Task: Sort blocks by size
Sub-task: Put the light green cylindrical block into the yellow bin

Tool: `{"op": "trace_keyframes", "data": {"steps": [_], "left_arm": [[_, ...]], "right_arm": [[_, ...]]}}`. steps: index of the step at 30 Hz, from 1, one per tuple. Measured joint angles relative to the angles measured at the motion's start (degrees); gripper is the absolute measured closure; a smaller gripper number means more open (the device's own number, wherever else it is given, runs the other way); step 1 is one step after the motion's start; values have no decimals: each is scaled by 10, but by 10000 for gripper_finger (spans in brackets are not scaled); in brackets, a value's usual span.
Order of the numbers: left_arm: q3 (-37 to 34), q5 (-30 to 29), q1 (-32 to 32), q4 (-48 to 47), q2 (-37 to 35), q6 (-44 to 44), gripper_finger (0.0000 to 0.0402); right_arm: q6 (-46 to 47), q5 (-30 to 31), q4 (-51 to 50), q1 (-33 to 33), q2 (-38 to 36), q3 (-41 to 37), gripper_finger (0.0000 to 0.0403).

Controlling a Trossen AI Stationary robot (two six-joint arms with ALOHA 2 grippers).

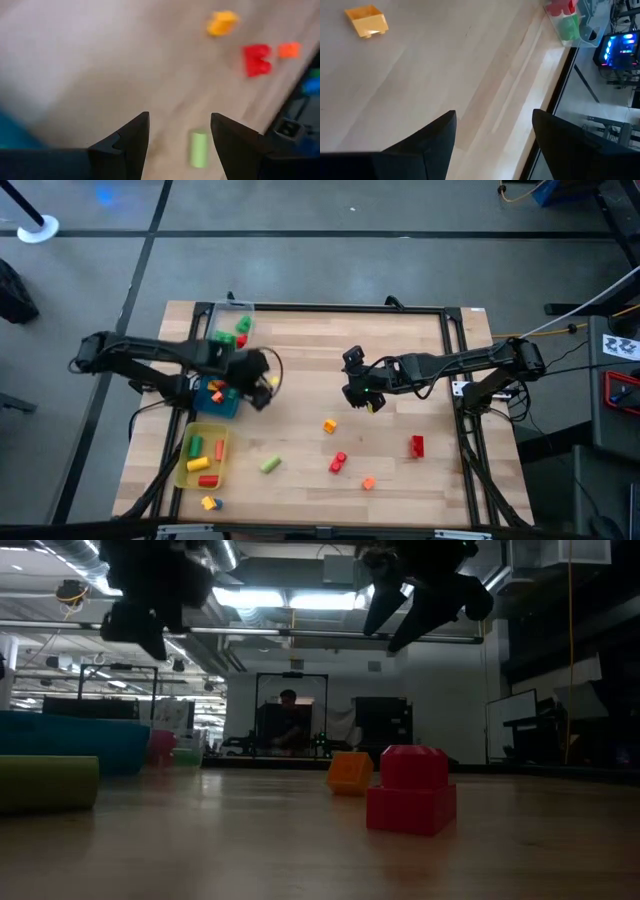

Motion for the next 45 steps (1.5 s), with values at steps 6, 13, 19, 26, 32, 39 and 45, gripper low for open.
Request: {"op": "trace_keyframes", "data": {"steps": [6,13,19,26,32,39,45], "left_arm": [[0,-56,-140,61,36,-61,206],[0,-61,-247,102,142,-99,205],[0,-45,-272,172,222,-107,205],[0,-40,-278,210,274,-107,205],[0,-40,-279,216,306,-107,205],[1,-40,-278,213,316,-75,211],[0,-6,-278,211,299,-62,267]], "right_arm": [[11,0,0,0,0,0,141],[26,-13,0,0,0,0,141],[26,-16,-58,0,-24,0,141],[90,32,-143,0,-100,-2,141],[137,42,-103,0,-173,-84,141],[166,14,88,0,-216,-232,141],[166,-82,301,0,-184,-340,141]]}}
